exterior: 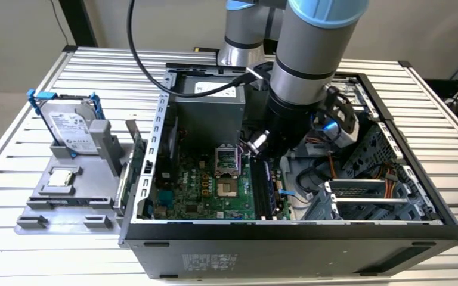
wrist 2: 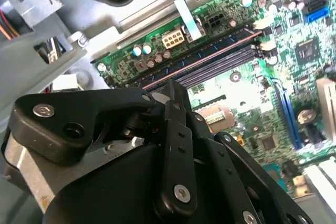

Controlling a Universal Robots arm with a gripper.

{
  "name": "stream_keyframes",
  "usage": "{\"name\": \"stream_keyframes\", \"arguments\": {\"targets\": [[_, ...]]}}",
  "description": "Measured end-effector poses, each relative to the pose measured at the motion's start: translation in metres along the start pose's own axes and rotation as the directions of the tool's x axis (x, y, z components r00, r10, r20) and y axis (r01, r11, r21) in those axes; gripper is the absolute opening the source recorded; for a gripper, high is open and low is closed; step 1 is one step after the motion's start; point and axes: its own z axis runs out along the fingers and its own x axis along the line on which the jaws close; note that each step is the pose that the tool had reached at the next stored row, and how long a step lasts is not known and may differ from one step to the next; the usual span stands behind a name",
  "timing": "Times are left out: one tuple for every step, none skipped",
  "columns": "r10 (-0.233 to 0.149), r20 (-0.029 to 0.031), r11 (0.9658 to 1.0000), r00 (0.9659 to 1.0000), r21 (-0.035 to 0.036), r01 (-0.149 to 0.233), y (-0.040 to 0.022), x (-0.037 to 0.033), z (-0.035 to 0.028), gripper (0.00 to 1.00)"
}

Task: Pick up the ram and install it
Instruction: 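Press down the ram until it locks into place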

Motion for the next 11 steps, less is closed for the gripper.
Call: {"name": "stream_keyframes", "arguments": {"targets": [[-0.017,-0.0001,0.9999,0.9999,-0.0005,0.017,0.0,0.0,0.0,0.0],[-0.034,0.0,0.9994,0.9994,-0.0009,0.034,0.0,0.0,0.0,0.0],[-0.05,0.0004,0.9987,0.9987,-0.0012,0.05,0.0,0.0,0.0,0.0],[-0.067,0.0007,0.9978,0.9978,-0.0015,0.067,0.0,0.0,0.0,0.0],[-0.083,0.0007,0.9965,0.9965,-0.002,0.083,0.0,-0.0001,0.0,0.0],[-0.097,0.0006,0.9953,0.9953,-0.0024,0.097,-0.0001,-0.0001,0.0,0.0],[-0.111,0.0005,0.9938,0.9938,-0.003,0.111,-0.0001,-0.0002,0.0,0.0],[-0.125,0.0004,0.9921,0.9921,-0.0035,0.125,-0.0003,-0.0005,0.0,0.0],[-0.136,0.0003,0.9908,0.9908,-0.0039,0.136,-0.0005,-0.0009,0.0,0.0],[-0.144,0.0003,0.9896,0.9896,-0.0042,0.144,-0.0009,-0.0014,0.0,0.0],[-0.153,0.0002,0.9882,0.9882,-0.0046,0.153,-0.0011,-0.0019,0.0,0.0]]}}
